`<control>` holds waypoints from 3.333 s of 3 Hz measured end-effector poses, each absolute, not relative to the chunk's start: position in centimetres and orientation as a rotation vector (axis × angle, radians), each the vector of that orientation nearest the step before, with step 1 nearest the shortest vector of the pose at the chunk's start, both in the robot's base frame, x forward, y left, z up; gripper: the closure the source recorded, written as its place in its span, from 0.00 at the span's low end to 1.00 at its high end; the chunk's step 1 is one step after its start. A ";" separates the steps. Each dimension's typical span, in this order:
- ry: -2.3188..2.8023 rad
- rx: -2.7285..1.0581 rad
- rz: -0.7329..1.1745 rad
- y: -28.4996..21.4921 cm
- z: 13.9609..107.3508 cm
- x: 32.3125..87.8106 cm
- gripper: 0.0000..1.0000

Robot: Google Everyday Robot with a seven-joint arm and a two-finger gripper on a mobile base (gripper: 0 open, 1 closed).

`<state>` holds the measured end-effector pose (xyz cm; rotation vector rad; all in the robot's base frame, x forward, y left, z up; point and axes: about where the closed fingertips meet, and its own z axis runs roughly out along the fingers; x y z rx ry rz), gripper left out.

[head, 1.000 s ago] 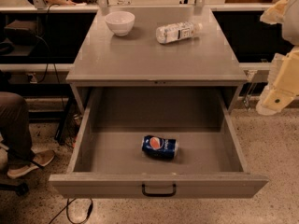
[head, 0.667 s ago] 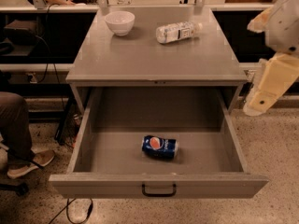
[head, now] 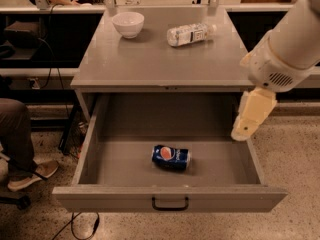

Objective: Pick pepsi can from top drawer and place on counter

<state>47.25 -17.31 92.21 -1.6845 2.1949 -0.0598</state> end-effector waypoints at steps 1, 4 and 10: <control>2.220 -1.692 0.031 -15.2 86.1 46.8 0.00; 2.179 -1.692 0.142 -12.6 80.5 47.2 0.00; 2.117 -1.708 0.275 -3.3 64.2 55.1 0.00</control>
Offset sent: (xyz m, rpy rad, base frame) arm -0.0054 0.0482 -0.1476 0.1465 0.0984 0.0063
